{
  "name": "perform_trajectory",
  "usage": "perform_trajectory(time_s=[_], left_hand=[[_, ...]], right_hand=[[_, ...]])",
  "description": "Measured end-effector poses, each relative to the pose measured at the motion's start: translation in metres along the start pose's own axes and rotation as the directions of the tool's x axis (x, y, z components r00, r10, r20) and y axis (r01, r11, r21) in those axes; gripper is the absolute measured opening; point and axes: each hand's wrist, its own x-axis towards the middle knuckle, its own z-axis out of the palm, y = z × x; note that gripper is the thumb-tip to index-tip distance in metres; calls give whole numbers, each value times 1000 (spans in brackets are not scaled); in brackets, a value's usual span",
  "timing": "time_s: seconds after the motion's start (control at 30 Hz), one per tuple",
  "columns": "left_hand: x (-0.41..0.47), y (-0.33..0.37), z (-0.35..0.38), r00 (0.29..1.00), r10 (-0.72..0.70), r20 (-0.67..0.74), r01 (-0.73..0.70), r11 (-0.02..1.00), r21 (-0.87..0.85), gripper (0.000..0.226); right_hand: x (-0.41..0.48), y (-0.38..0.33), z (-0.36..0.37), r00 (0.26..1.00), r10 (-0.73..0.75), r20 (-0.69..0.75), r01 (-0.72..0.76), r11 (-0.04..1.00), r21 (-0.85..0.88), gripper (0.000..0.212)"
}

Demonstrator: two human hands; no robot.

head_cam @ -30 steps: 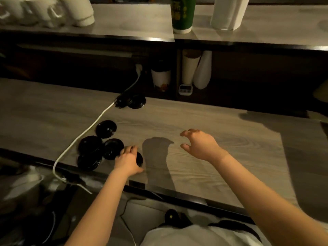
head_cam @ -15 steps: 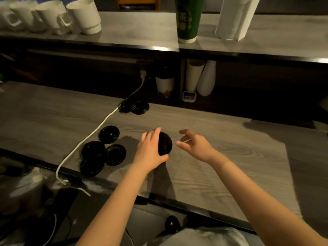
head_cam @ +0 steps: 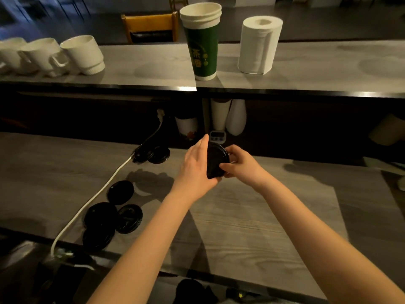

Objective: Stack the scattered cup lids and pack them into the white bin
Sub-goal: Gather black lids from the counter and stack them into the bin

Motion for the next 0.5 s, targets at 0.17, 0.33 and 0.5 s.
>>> perform_trajectory(time_s=[0.17,0.33,0.5], left_hand=[[10,-27,-5,996,71,51,-69,997,-35,110],[16,-89,-20,975,83,205,-102,991,82,111],[14,-176,-36,920,-32,390,-45,982,186,84]], right_hand=[[15,-3,20,998,13,-55,-14,1000,-26,30],[34,-1,60,976,16,-215,-54,983,-175,32],[43,6,109,954,176,-241,-224,956,-189,44]])
